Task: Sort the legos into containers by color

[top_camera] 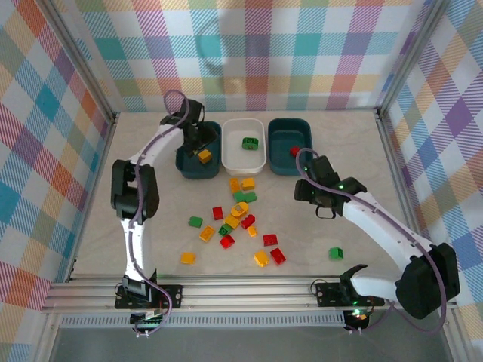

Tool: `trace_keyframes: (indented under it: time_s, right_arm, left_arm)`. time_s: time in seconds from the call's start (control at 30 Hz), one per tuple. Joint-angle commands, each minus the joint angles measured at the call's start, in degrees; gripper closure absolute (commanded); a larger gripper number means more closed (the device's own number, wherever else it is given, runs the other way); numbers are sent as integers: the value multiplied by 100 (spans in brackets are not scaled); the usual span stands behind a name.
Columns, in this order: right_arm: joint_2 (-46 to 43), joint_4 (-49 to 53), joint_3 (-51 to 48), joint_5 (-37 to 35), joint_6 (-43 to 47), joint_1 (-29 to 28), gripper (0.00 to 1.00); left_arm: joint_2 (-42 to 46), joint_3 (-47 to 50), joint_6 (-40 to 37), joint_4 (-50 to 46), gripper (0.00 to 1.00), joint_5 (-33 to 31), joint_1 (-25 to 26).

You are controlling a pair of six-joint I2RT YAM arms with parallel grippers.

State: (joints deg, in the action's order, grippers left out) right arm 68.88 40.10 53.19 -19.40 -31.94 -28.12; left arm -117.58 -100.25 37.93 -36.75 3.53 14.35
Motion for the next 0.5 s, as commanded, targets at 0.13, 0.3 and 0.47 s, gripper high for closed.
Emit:
trace_keyframes:
  time_s: [0.13, 0.3, 0.47]
  right_arm:
    - [-326, 2278, 186, -200, -1610, 693, 15]
    - [-639, 2872, -175, 550, -2492, 1461, 19]
    - [-649, 3189, -430, 1069, -3384, 1599, 22]
  left_arm:
    - [2407, 2912, 407, 1476, 10, 114, 559]
    - [2915, 3909, 540, 1688, 8, 292, 994]
    - [3136, 4244, 527, 1641, 8, 469, 1000]
